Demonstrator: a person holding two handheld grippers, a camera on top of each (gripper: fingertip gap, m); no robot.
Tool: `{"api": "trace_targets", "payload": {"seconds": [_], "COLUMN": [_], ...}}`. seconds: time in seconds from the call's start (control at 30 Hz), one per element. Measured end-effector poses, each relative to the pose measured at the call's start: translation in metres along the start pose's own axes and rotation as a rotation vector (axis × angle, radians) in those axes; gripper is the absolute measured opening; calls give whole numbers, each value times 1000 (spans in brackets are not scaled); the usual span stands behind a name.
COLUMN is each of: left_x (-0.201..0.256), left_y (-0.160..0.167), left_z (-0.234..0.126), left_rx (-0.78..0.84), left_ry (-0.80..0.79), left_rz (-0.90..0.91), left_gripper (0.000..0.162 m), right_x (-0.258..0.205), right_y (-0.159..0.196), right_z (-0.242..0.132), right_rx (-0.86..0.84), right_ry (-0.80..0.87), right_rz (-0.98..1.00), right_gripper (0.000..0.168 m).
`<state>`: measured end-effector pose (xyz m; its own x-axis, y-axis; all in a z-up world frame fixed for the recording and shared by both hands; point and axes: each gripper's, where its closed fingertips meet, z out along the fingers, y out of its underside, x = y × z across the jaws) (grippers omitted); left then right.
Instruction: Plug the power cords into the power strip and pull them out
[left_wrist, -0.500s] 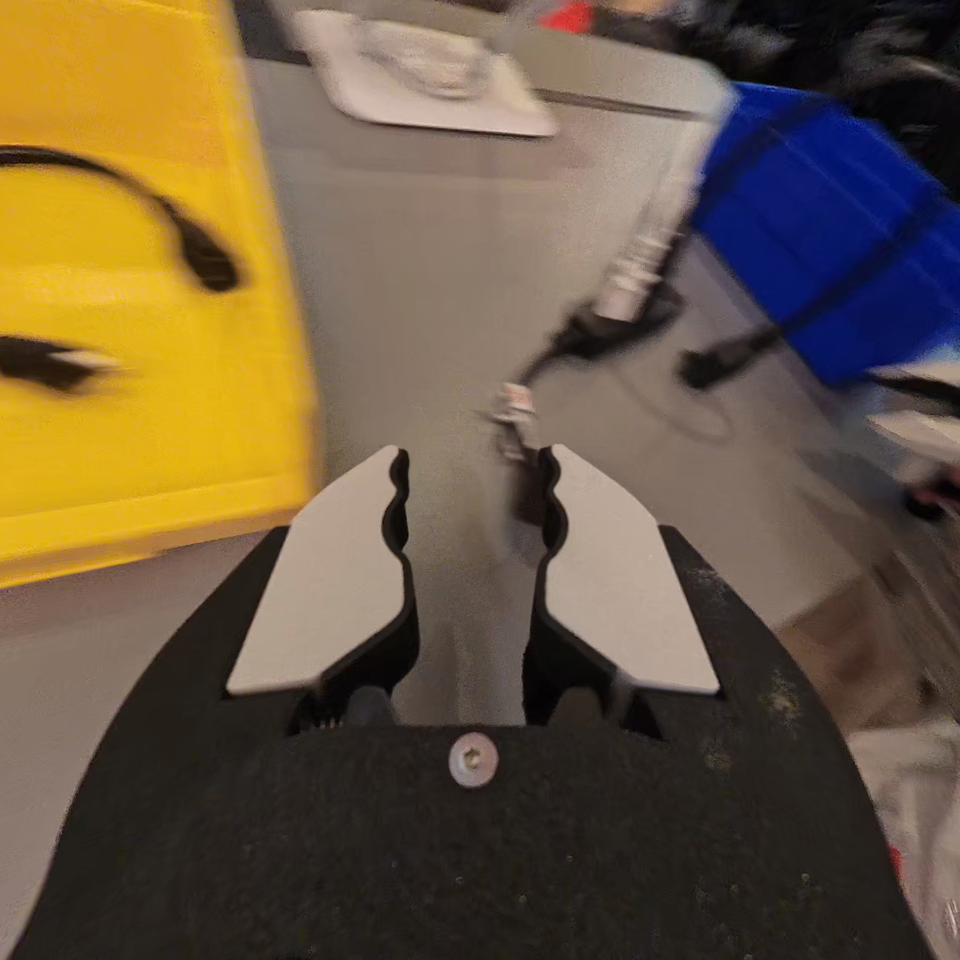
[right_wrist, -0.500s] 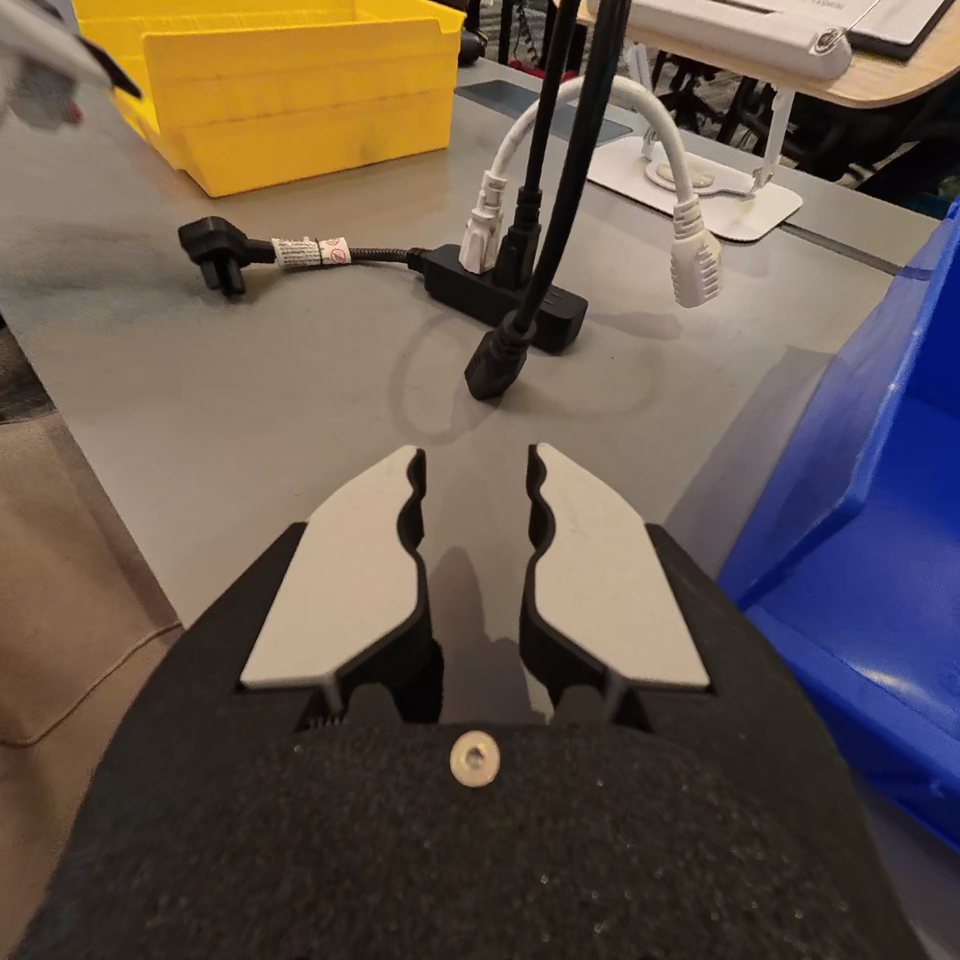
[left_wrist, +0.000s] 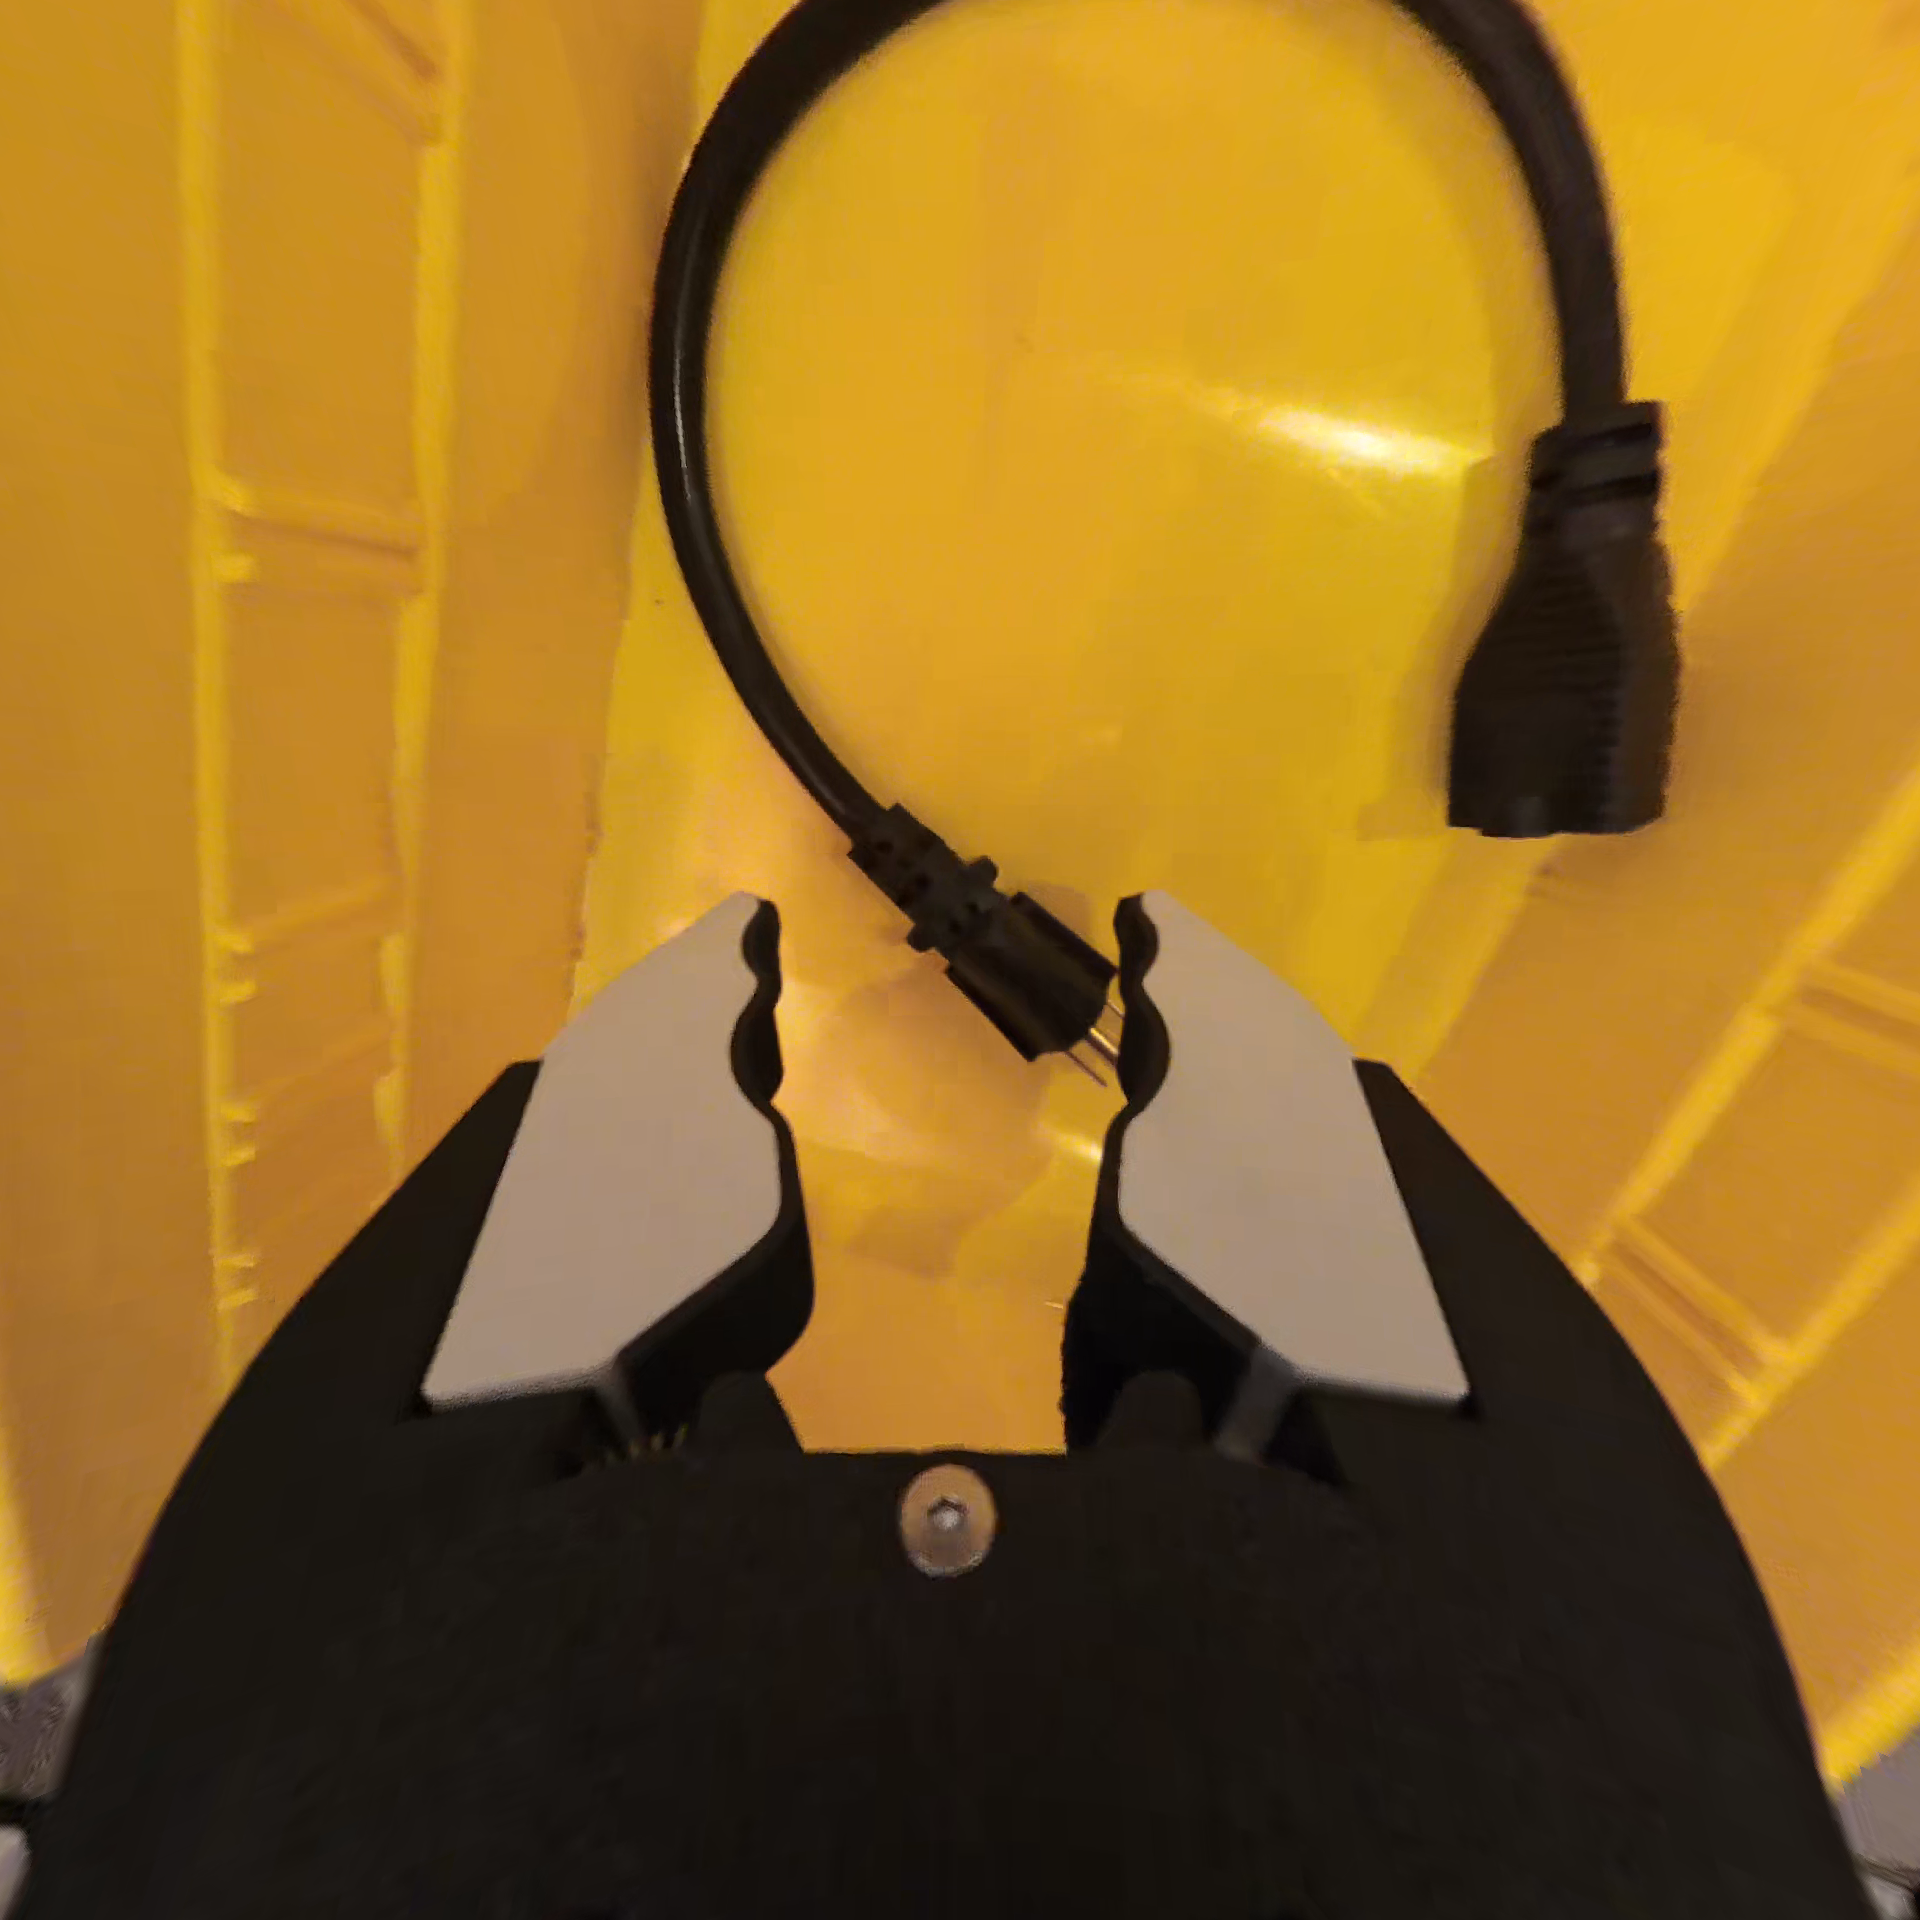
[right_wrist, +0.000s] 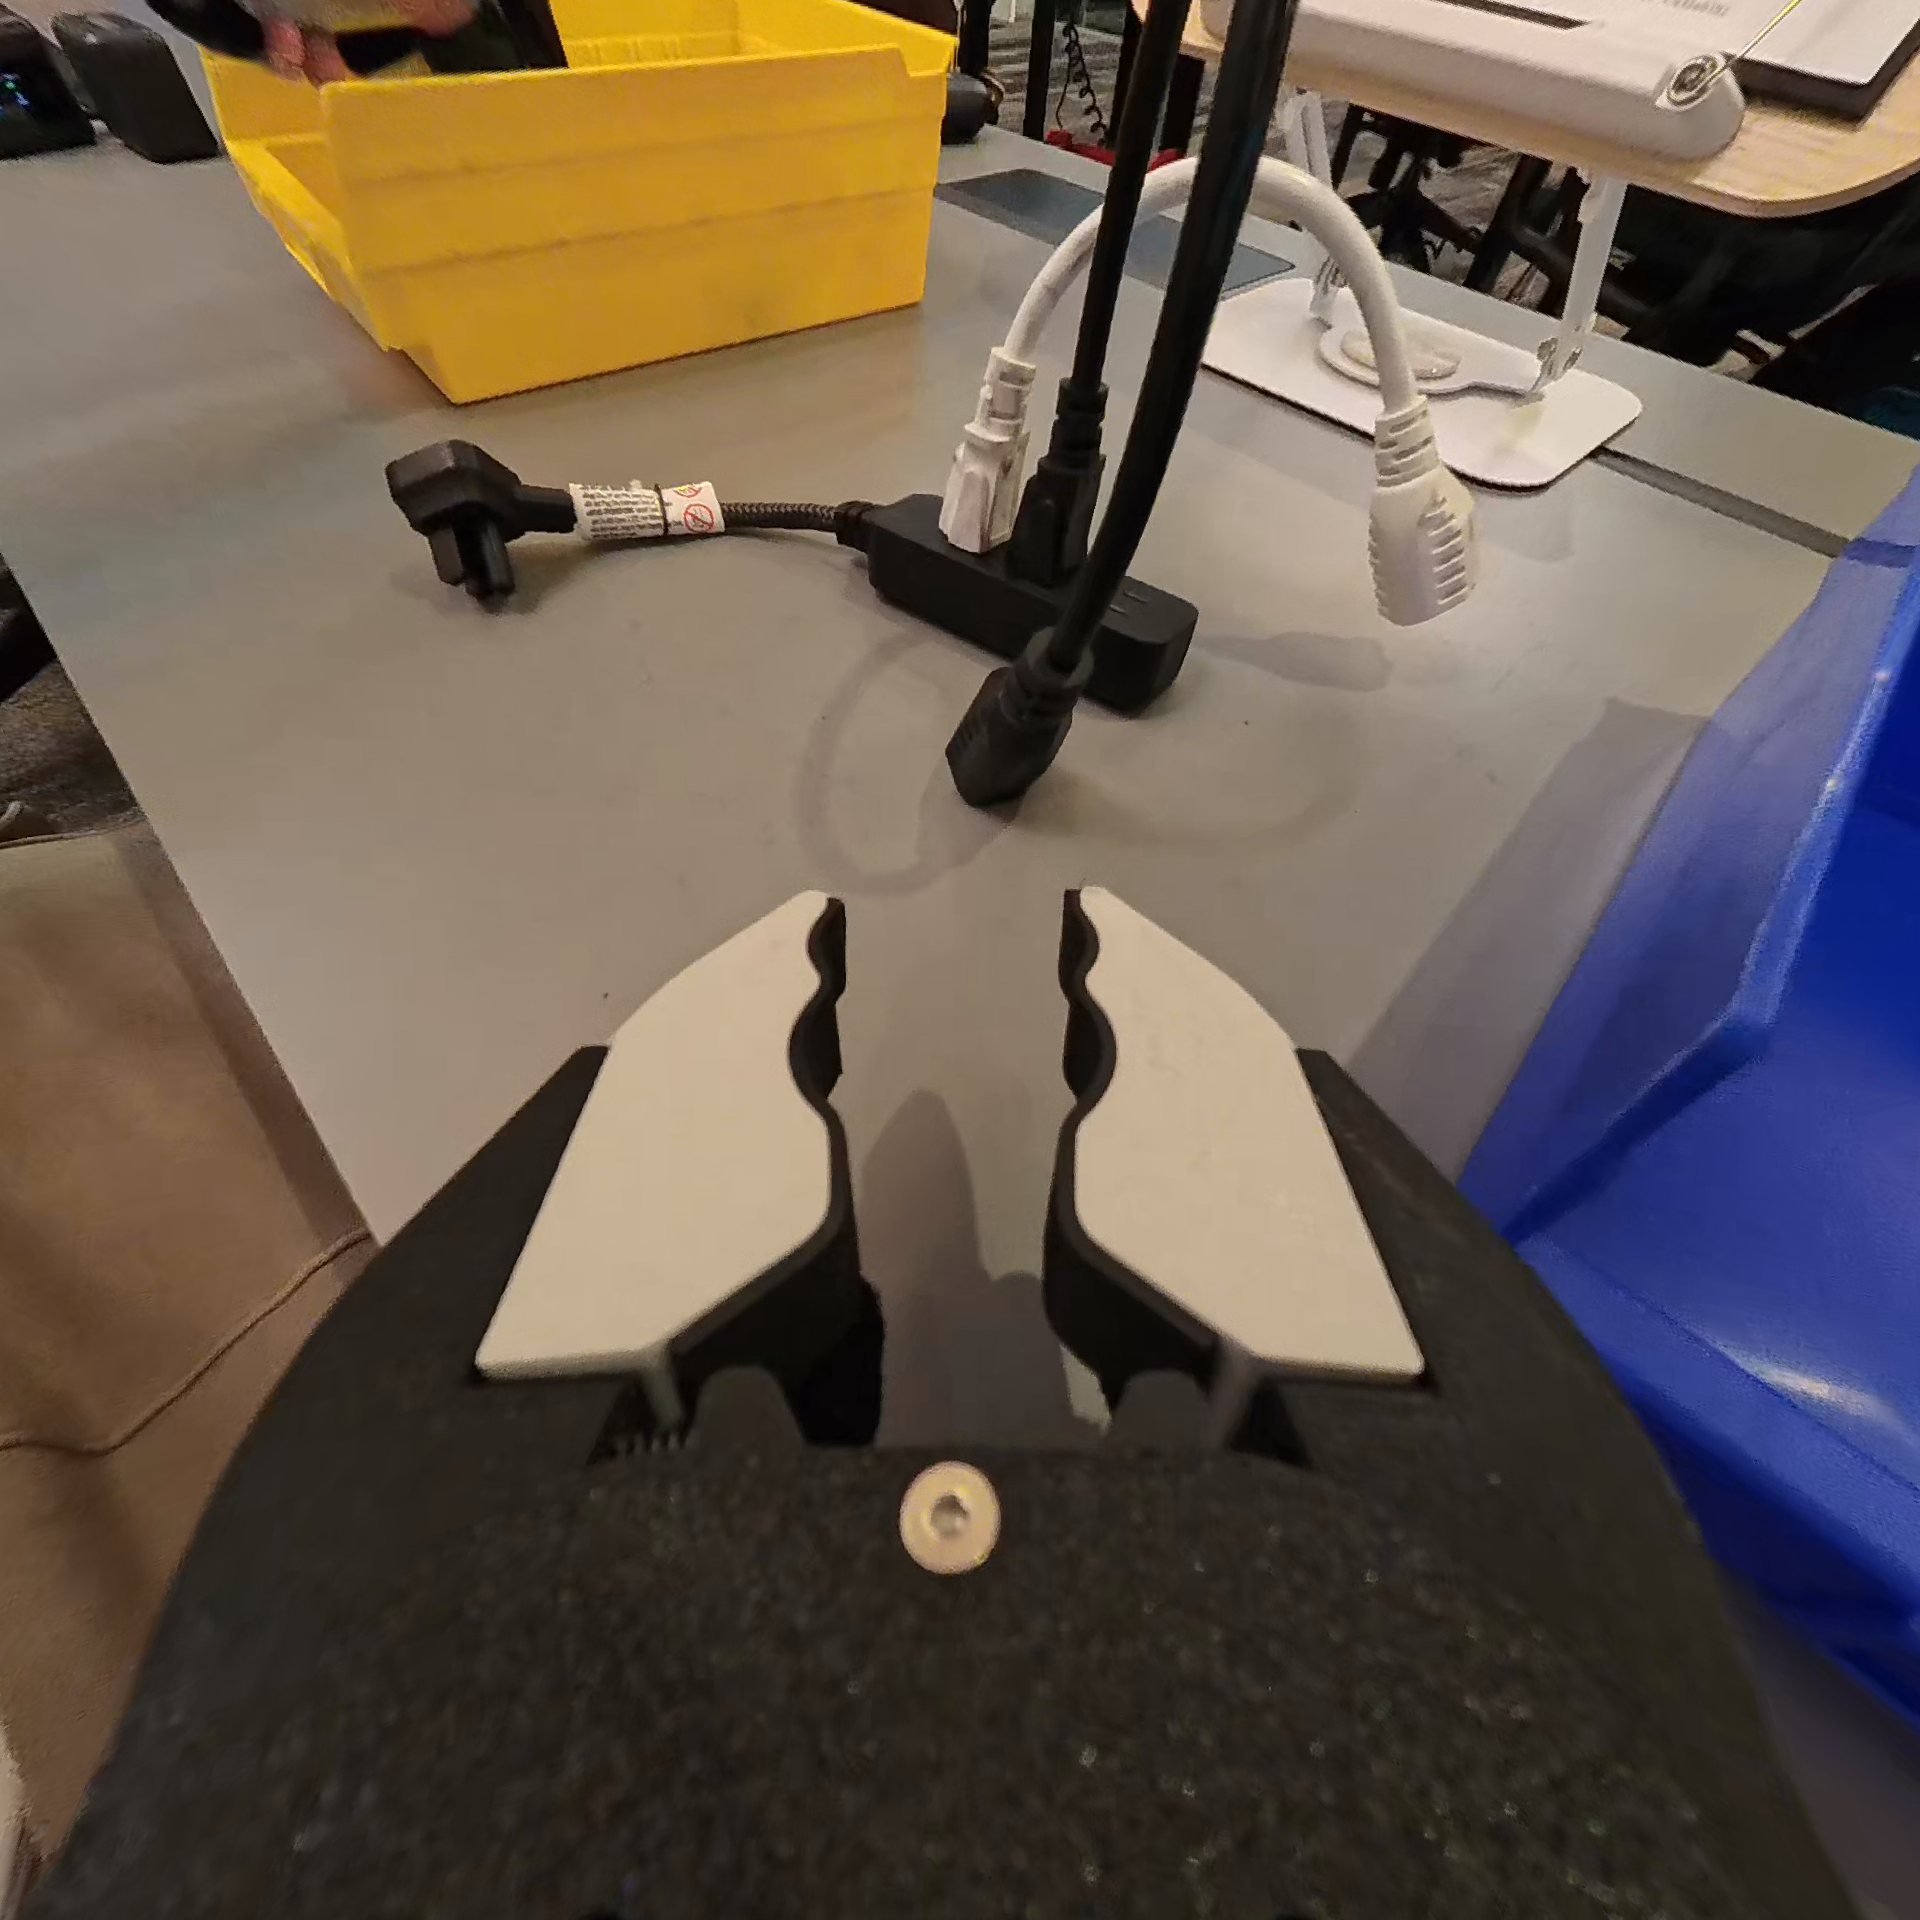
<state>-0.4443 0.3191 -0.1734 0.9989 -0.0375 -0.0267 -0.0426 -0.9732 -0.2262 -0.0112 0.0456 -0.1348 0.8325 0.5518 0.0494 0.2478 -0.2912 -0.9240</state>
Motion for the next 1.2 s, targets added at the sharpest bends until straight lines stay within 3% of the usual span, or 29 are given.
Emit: {"api": "trace_targets", "payload": {"seconds": [0.03,0.1,0.23,0.37,0.47,0.57,0.7,0.8,0.87,0.93,1.03,1.13,1.2], "left_x": [2,6,2,-10,-8,2,26,41,56,74,102,131,145], "left_y": [4,9,10,-9,-26,-31,-18,-3,7,7,21,62,93], "left_z": [7,18,18,-4,-55,-118,-203,-272,-301,-304,-271,-231,-203], "left_rx": [-24,-51,-68,151,414,632,858,1053,1062,1034,900,797,768], "left_ry": [16,25,14,-28,116,373,693,983,1168,1159,967,806,714], "left_rz": [-19,-6,15,74,40,24,107,132,176,243,379,485,532], "left_gripper": [60,38,31,23,22,21,20,0,0,0,0,0,14], "right_x": [0,1,2,3,2,-2,-7,-8,-1,10,24,29,26], "right_y": [0,1,3,6,4,6,-5,-28,-46,-65,-85,-84,-74], "right_z": [-1,-2,-5,-9,-13,-12,-14,-19,-24,-32,-45,-52,-54], "right_rx": [0,3,-1,-6,0,-6,31,113,165,210,262,265,255], "right_ry": [-4,-12,-22,-19,-7,-7,-19,-70,-80,-68,-52,-30,-20], "right_rz": [4,15,59,59,40,8,-21,9,24,50,84,98,105], "right_gripper": [39,39,39,39,39,39,40,41,41,40,39,39,39]}}
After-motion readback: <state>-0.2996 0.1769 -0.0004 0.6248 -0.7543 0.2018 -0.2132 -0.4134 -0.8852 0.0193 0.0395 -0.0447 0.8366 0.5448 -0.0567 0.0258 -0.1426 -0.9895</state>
